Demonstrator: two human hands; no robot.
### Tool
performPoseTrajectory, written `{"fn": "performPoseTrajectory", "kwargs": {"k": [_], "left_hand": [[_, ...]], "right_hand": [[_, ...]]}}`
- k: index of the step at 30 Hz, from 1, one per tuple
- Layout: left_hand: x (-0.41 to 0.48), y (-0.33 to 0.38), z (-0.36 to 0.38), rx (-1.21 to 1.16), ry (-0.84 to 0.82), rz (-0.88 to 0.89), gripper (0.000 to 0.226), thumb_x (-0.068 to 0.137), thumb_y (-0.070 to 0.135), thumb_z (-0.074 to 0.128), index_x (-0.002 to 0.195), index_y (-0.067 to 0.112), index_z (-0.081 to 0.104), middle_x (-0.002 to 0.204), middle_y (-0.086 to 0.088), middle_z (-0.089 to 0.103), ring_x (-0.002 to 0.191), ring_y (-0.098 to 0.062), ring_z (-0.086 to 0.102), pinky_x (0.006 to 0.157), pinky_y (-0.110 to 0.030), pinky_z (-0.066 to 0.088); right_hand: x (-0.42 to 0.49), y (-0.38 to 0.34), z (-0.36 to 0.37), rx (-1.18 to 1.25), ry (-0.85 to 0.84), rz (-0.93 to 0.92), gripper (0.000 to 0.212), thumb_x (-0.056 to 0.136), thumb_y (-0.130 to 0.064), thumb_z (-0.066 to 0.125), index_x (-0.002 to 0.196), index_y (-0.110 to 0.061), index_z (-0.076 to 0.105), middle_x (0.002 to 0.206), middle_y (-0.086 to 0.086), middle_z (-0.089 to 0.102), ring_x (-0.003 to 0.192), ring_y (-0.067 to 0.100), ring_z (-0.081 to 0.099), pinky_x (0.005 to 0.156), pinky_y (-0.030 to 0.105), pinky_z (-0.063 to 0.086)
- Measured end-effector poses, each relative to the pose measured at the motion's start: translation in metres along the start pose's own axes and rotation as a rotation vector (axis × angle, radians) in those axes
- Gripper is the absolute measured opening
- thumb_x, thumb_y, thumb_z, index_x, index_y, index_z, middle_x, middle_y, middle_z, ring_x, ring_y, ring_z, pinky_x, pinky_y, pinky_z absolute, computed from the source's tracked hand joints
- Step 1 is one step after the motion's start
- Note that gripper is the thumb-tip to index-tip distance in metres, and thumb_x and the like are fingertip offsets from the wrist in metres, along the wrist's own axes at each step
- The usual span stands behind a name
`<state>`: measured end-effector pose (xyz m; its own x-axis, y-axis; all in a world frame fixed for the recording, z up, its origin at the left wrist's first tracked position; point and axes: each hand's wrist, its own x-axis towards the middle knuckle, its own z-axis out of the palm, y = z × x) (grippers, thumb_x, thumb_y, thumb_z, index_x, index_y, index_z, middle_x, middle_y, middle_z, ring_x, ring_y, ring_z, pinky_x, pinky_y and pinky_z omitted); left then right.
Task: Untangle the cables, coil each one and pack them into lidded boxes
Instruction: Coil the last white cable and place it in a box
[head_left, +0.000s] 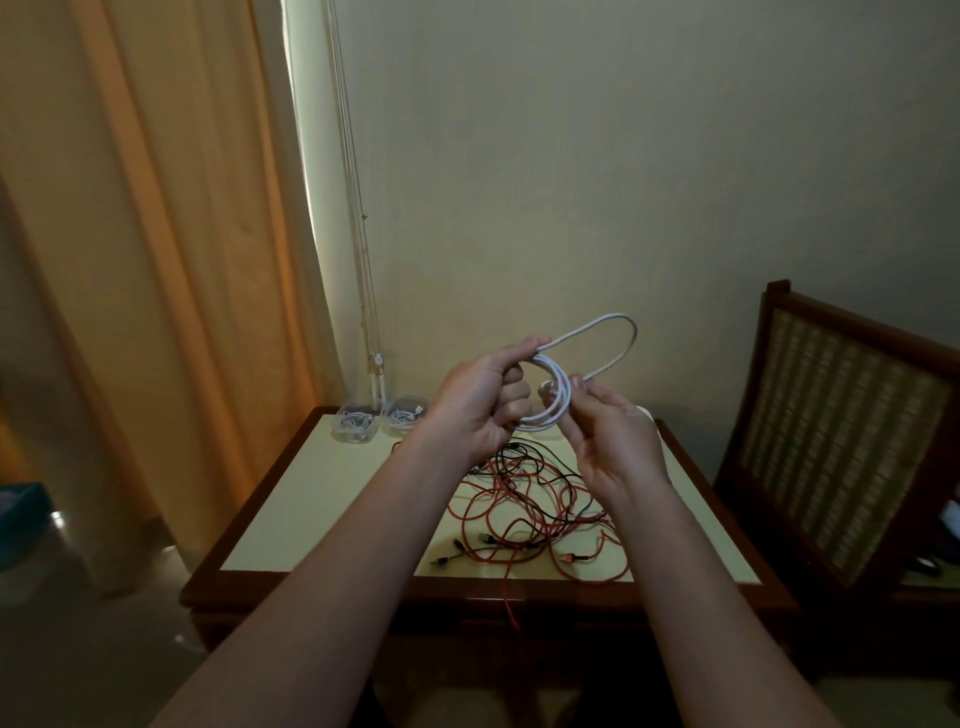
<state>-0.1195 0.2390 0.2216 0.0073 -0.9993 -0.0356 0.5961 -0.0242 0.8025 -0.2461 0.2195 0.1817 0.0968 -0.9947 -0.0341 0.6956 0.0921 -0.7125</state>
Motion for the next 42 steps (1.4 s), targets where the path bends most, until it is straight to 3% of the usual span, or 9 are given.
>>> {"fn": "performPoseTrajectory", "kwargs": {"k": [5, 10, 14, 19, 25, 32, 35, 40, 42], "left_hand": [[0.002, -0.003, -0.004, 0.219, 0.112, 0.198, 0.014, 0.092, 0.012, 0.067, 0.101, 0.002, 0.069, 0.049, 0.006, 0.022, 0.035, -0.006, 0.019, 0.031, -0.018, 0.018], [-0.001, -0.003, -0.004, 0.527, 0.179, 0.367, 0.014, 0.091, 0.022, 0.071, 0.096, 0.009, 0.074, 0.039, 0.01, 0.036, 0.031, -0.009, 0.029, 0.038, -0.018, 0.025], [-0.006, -0.005, 0.001, 0.615, 0.176, 0.413, 0.019, 0.092, 0.018, 0.069, 0.1, 0.001, 0.072, 0.034, 0.012, 0.041, 0.029, -0.001, 0.035, 0.037, -0.014, 0.027], [-0.008, -0.002, -0.001, 0.584, 0.156, 0.402, 0.023, 0.093, 0.017, 0.068, 0.105, -0.002, 0.072, 0.036, 0.015, 0.043, 0.031, -0.003, 0.029, 0.035, -0.015, 0.03], [-0.008, -0.004, 0.0, 0.618, 0.113, 0.427, 0.023, 0.095, 0.02, 0.066, 0.106, 0.003, 0.074, 0.038, 0.015, 0.044, 0.034, -0.001, 0.038, 0.04, -0.014, 0.031], [-0.005, 0.015, -0.014, 0.422, 0.123, 0.427, 0.019, 0.095, 0.022, 0.067, 0.106, 0.008, 0.074, 0.053, 0.005, 0.039, 0.041, -0.009, 0.025, 0.037, -0.021, 0.022], [-0.007, 0.036, -0.015, 0.316, 0.073, 0.464, 0.015, 0.096, 0.015, 0.063, 0.103, 0.005, 0.072, 0.065, 0.0, 0.046, 0.041, -0.005, 0.023, 0.036, -0.017, 0.02], [-0.011, 0.044, -0.022, 0.484, 0.047, 0.481, 0.018, 0.096, 0.021, 0.065, 0.101, 0.007, 0.074, 0.068, -0.006, 0.037, 0.046, -0.009, 0.024, 0.041, -0.021, 0.022], [-0.012, 0.041, -0.025, 0.515, 0.042, 0.446, 0.021, 0.096, 0.021, 0.065, 0.104, 0.005, 0.074, 0.063, -0.002, 0.036, 0.047, -0.01, 0.024, 0.043, -0.023, 0.022]], "right_hand": [[-0.012, -0.01, 0.006, -0.287, -0.214, 0.231, 0.016, 0.096, -0.003, 0.058, 0.099, -0.004, 0.073, 0.093, 0.006, 0.075, 0.081, 0.015, 0.068, 0.072, 0.027, 0.056], [-0.011, -0.012, 0.005, -0.345, -0.321, 0.266, 0.039, 0.094, -0.039, 0.063, 0.116, -0.007, 0.069, 0.091, 0.002, 0.065, 0.08, 0.014, 0.056, 0.067, 0.03, 0.052], [-0.01, -0.007, 0.003, -0.62, -0.397, 0.083, 0.041, 0.089, -0.004, 0.072, 0.127, 0.004, 0.06, 0.111, 0.017, 0.07, 0.091, 0.019, 0.073, 0.072, 0.032, 0.053], [-0.014, -0.011, -0.001, -0.809, -0.373, -0.074, 0.023, 0.095, -0.005, 0.066, 0.118, -0.002, 0.064, 0.088, 0.014, 0.075, 0.069, 0.016, 0.07, 0.068, 0.021, 0.055], [-0.009, -0.006, -0.007, -1.102, -0.31, -0.341, 0.028, 0.098, -0.011, 0.064, 0.126, -0.011, 0.063, 0.085, 0.0, 0.078, 0.074, 0.011, 0.075, 0.067, 0.013, 0.054], [0.008, 0.008, -0.03, -1.234, -0.114, -0.566, 0.024, 0.097, -0.014, 0.066, 0.084, -0.034, 0.069, 0.077, -0.009, 0.074, 0.075, 0.002, 0.071, 0.076, 0.024, 0.059], [0.019, 0.018, -0.053, -1.291, 0.0, -0.554, 0.017, 0.096, -0.017, 0.068, 0.085, -0.03, 0.071, 0.079, -0.011, 0.074, 0.079, 0.002, 0.07, 0.077, 0.028, 0.058], [0.024, 0.03, -0.08, -1.349, 0.101, -0.509, 0.01, 0.093, -0.016, 0.071, 0.086, -0.021, 0.075, 0.077, -0.016, 0.069, 0.078, -0.005, 0.064, 0.063, 0.003, 0.04], [0.026, 0.032, -0.087, -1.394, 0.129, -0.539, 0.008, 0.092, -0.013, 0.072, 0.086, -0.017, 0.076, 0.079, -0.01, 0.068, 0.077, -0.004, 0.061, 0.062, 0.002, 0.039]]}}
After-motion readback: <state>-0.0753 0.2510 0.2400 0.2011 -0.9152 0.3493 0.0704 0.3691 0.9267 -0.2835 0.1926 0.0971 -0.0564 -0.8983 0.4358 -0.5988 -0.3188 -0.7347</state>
